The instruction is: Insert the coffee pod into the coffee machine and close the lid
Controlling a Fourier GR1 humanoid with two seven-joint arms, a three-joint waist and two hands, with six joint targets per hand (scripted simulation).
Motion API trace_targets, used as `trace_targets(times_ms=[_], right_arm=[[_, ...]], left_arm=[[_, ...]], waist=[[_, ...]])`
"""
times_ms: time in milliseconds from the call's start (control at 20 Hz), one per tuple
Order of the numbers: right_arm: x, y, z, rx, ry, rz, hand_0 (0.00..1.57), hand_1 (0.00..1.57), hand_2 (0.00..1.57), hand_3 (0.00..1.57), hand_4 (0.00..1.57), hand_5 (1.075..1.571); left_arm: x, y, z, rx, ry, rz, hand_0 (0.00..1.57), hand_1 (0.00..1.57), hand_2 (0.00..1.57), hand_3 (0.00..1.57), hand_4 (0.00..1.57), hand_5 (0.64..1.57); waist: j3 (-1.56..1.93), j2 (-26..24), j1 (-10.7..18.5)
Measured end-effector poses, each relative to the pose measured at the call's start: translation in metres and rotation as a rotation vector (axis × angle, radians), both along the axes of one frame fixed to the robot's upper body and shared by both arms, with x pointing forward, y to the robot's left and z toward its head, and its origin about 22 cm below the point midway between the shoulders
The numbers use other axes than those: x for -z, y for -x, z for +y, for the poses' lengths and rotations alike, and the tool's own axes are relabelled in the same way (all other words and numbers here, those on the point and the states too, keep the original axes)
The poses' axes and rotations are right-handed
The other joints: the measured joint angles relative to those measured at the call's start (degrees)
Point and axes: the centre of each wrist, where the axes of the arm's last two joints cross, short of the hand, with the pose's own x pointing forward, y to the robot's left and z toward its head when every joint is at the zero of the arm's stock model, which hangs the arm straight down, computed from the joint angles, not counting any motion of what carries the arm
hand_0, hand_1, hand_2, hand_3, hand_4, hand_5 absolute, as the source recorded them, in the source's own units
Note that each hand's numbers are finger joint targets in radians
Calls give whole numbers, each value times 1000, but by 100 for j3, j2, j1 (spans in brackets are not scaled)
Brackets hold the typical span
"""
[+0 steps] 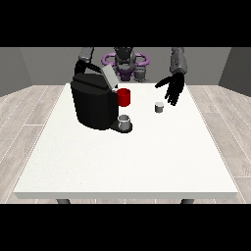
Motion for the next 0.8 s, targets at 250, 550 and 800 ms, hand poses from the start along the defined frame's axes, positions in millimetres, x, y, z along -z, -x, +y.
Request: trace_targets(times_ms=[250,550,800], right_arm=[[-1,-6,1,8,10,18,0,0,0,0,0,1571],[2,-18,4,4,-17,37,0,0,0,0,0,1571],[5,-24,2,-8,-2,57,0,0,0,0,0,1571]], left_arm=[[9,-12,2,-3,-73,22,0,0,291,0,0,1571],[13,-28,-15,-4,-145,-31,940,940,950,692,81,1571],[18,-35,-28,14,-246,-92,1038,1038,1105,908,462,1571]], waist=[[0,170,-20],[1,315,93],[0,336,101]])
